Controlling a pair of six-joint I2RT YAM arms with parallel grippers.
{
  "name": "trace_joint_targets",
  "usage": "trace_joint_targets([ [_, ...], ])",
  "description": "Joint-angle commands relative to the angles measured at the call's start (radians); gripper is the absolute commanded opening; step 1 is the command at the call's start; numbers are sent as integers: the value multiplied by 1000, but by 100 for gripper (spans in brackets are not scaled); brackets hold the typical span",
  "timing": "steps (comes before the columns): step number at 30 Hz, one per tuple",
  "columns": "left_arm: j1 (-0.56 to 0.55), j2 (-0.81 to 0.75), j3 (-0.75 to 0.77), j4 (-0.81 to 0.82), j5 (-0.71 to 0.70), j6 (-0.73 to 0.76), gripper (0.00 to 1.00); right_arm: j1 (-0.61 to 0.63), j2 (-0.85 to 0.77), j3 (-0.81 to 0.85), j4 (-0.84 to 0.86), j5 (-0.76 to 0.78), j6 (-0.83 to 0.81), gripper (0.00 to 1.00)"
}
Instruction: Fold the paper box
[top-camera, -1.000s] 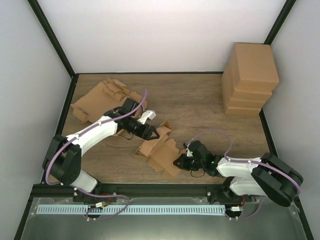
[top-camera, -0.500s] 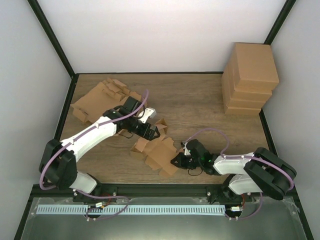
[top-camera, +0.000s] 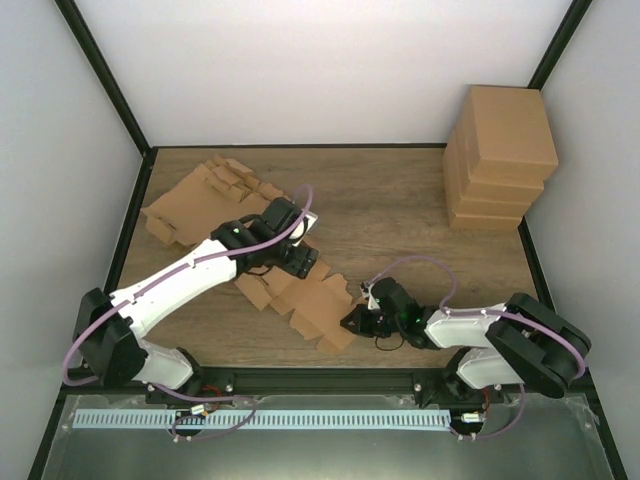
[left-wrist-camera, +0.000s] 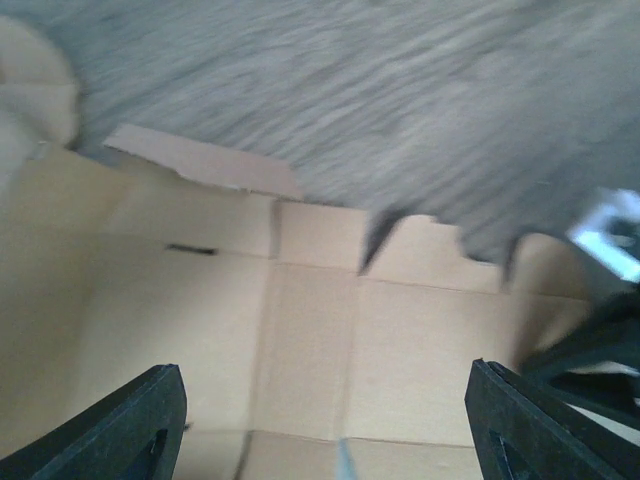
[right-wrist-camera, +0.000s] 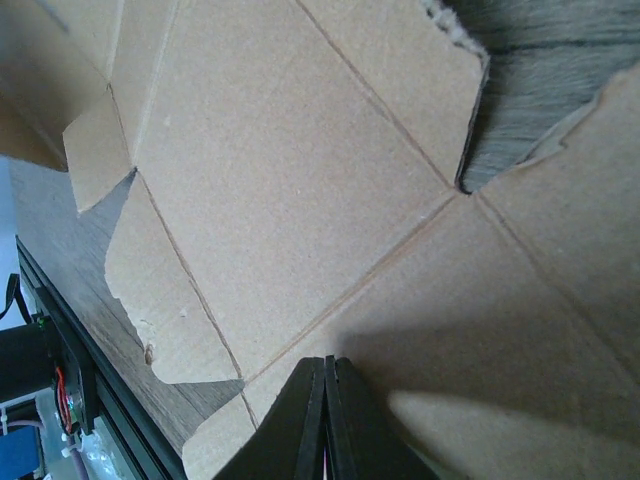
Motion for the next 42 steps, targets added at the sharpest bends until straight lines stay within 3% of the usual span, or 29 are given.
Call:
trace_joint_targets([
  [1, 2, 13, 22, -80, -308, -77, 82, 9, 16, 23, -41, 29, -16, 1],
  [5, 15, -36, -1, -52, -436, -102, 98, 9, 4, 20, -52, 36, -17, 1],
  [7, 75, -35, -17, -38, -412, -82, 100, 8, -5, 20, -60, 37, -18, 1],
  [11, 231, 41, -38, 0, -233, -54, 95, 9, -16, 19, -68, 42, -20, 1],
  [16, 338, 107, -71, 100, -85, -81, 79, 9, -41, 18, -90, 54, -26, 1],
  [22, 486, 173, -104, 183, 107, -59, 86, 8, -57, 26, -129, 51, -33, 1],
  [25, 508, 227, -85, 180, 193, -42, 86, 9, -54, 23, -132, 43, -40, 1],
  [28, 515, 275, -47, 145, 173, -29, 87, 8, -45, 31, -132, 32, -56, 1],
  [34, 530, 358, -20, 118, 277, -8, 83, 9, -48, 43, -136, 20, -66, 1],
  [42, 539, 411, -6, 102, 268, -21, 80, 9, -58, 36, -152, 20, -76, 1],
])
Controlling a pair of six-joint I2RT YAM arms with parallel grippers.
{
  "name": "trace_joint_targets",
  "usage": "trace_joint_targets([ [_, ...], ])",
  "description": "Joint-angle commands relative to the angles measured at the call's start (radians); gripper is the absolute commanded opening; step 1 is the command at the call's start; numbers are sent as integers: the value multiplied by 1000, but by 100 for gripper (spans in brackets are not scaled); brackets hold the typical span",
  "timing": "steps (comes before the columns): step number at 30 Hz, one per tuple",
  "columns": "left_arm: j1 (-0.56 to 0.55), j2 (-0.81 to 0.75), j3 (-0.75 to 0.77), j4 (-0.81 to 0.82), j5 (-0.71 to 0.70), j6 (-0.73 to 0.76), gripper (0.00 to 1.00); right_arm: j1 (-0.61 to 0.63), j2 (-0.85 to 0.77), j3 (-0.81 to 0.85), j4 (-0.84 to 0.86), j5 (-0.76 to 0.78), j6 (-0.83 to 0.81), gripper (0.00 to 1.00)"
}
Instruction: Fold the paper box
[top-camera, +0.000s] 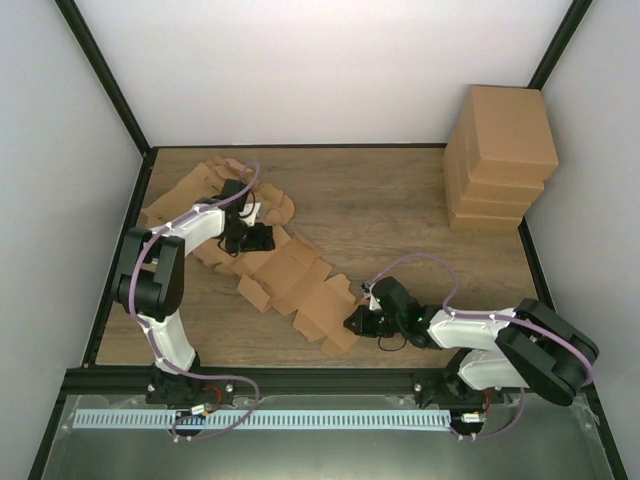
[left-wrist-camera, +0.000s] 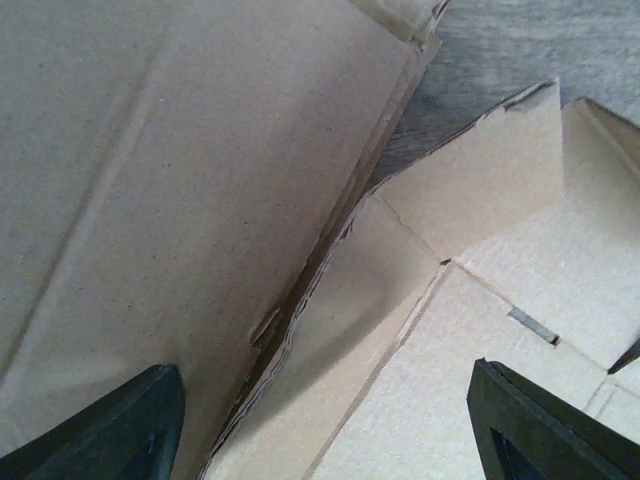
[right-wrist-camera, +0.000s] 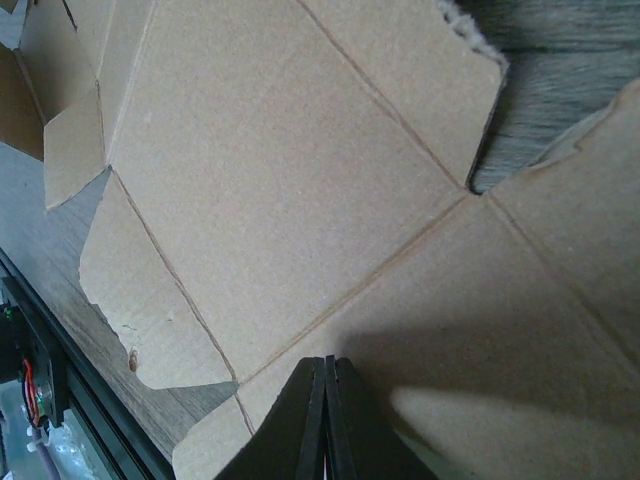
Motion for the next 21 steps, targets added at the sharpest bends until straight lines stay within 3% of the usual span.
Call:
trace_joint_targets([
  [1, 7, 2, 22, -20, 33, 13, 76, 9, -8, 15, -43, 3, -16, 1],
  [6, 5, -54, 6, -14, 148, 32, 57, 9, 7, 13, -26, 1, -9, 1],
  [11, -7, -104, -22, -28, 161, 36, 39, 9, 33, 26, -16, -7, -4, 1],
  [19, -132, -150, -43, -65, -55, 50, 24, 9, 50, 35, -9, -6, -1, 1],
  [21, -183, -152, -34, -86, -147, 43, 15, 9, 49, 34, -6, -6, 2, 1],
])
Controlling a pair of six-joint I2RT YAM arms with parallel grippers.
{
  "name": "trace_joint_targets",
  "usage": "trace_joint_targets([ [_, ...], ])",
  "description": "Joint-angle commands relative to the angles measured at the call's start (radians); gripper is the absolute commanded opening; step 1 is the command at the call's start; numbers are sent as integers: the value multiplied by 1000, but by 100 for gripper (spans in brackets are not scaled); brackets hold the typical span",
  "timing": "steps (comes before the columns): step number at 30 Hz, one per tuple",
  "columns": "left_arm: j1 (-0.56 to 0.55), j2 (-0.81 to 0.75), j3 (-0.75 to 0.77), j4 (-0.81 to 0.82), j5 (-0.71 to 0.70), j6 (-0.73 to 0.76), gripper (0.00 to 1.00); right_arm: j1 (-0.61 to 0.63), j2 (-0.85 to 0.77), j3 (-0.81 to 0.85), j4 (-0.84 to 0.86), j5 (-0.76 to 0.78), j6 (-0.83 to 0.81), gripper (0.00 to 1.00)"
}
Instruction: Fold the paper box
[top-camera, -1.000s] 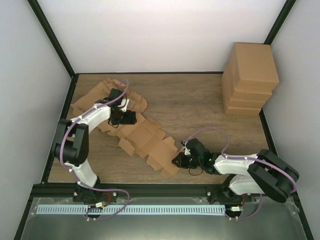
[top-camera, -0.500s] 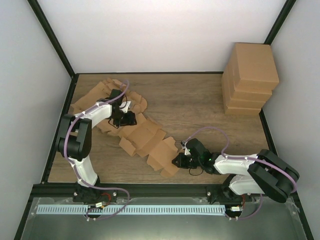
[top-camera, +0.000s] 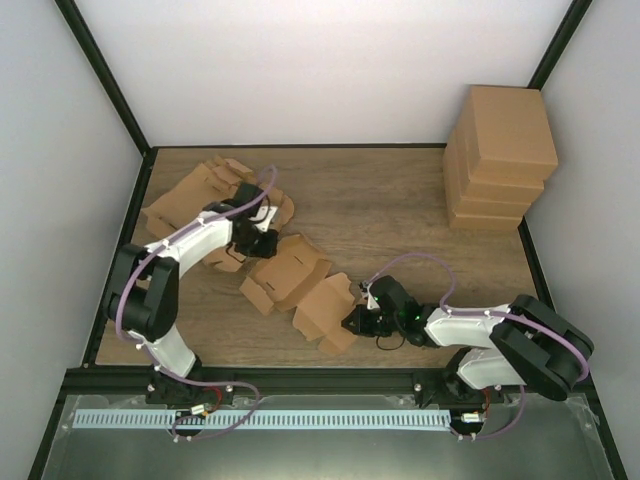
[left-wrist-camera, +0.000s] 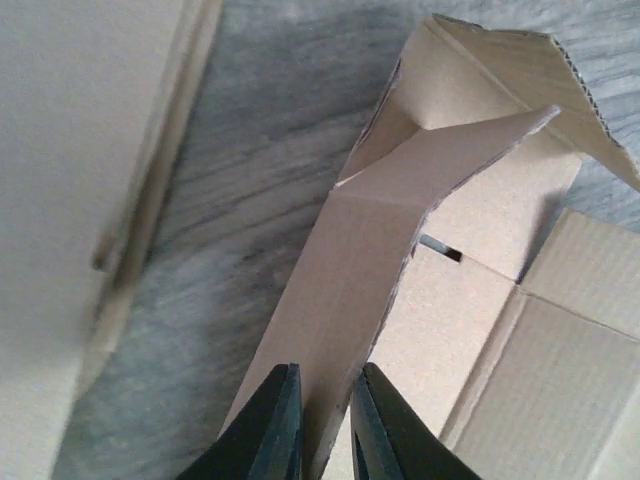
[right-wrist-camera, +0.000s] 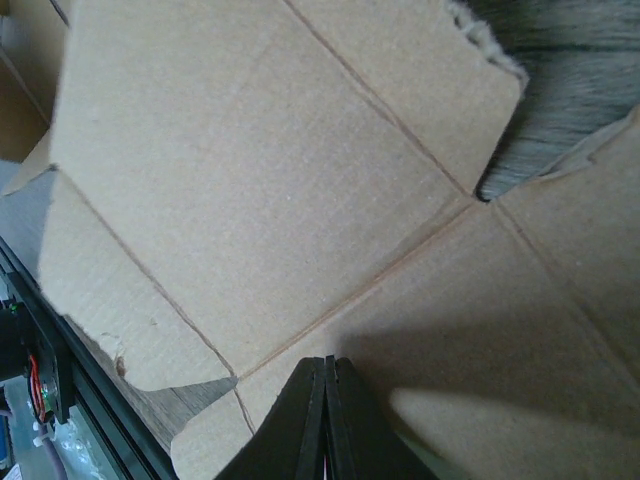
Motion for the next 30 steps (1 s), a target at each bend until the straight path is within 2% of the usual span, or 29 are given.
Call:
trace_joint_targets([
  [1, -111, -23, 2, -56, -218, 0, 10, 9, 14, 22, -22, 9, 5, 1],
  [2, -141, -22, 14, -72, -288, -17, 5, 9, 13, 23, -26, 12, 4, 1],
  [7, -315, -68, 44, -124, -652, -38, 4, 9, 5, 43, -47, 21, -5, 1],
  [15, -527, -129, 76, -122, -996, -15, 4, 8, -34, 92, -107, 13, -31, 5],
  [19, -591, -123, 72, -89, -1102, 35, 4, 9, -138, 113, -185, 63, -53, 10],
  [22, -623, -120, 60, -51, -1117, 76, 4, 8, -190, 138, -224, 94, -94, 12],
  [24, -651, -118, 50, -25, -1129, 110, 4, -1, -200, 162, -243, 112, -130, 16],
  [30, -720, -91, -17, 76, -1141, 241, 4, -125, -148, 230, -222, 67, -205, 17],
])
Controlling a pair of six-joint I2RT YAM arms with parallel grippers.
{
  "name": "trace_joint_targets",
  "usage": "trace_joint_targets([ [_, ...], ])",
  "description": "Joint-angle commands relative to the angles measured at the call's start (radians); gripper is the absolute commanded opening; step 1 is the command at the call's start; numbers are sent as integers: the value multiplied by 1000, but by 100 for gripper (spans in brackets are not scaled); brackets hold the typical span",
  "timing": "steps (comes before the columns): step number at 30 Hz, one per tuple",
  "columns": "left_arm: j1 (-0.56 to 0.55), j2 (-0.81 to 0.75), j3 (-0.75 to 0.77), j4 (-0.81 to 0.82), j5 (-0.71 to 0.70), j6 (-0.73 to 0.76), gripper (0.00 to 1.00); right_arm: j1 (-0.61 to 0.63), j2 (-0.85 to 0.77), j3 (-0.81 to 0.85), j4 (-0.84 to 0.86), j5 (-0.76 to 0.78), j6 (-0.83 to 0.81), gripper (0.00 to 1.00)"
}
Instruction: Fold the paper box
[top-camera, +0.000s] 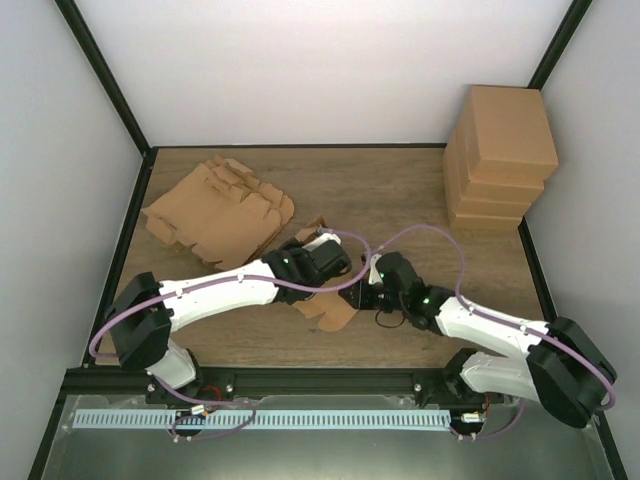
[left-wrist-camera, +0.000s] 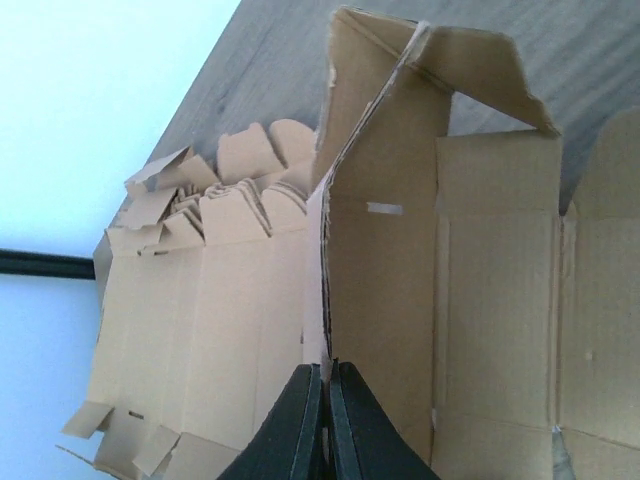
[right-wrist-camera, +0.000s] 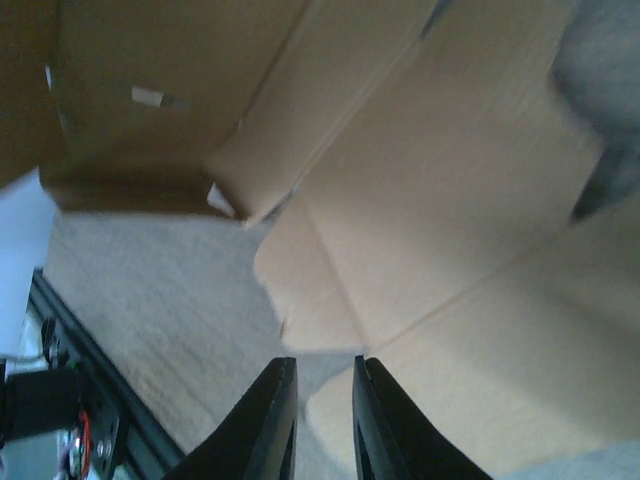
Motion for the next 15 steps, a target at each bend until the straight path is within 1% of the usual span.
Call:
trace_joint_targets([
  [1, -45, 31, -51, 102, -50, 126, 4, -102, 52, 75, 1, -23, -75, 19],
  [3, -58, 45, -67, 130, -67, 152, 4, -143, 96, 104, 11, -41, -89, 35],
  [4, -61, 50, -74, 141, -73, 164, 4, -154, 109, 118, 16, -32, -102, 38],
  [6, -63, 57, -78, 156, -68, 177, 4, -157, 118, 135, 44, 22, -143, 38],
  [7, -62, 58, -79, 162, -63, 180, 4, -156, 115, 130, 73, 50, -193, 39],
  [9, -62, 58, -85, 184, -54, 197, 4, -146, 96, 75, 192, 112, -262, 39],
  [11, -60, 64, -98, 211, -66, 217, 4, -145, 85, 8, 338, 138, -314, 39],
  [13, -58, 79, -94, 213, -78, 215, 4, -143, 105, -41, 482, 124, -367, 39],
  [15, -58, 87, -92, 214, -65, 211, 4, -142, 156, -51, 567, 138, -389, 39],
])
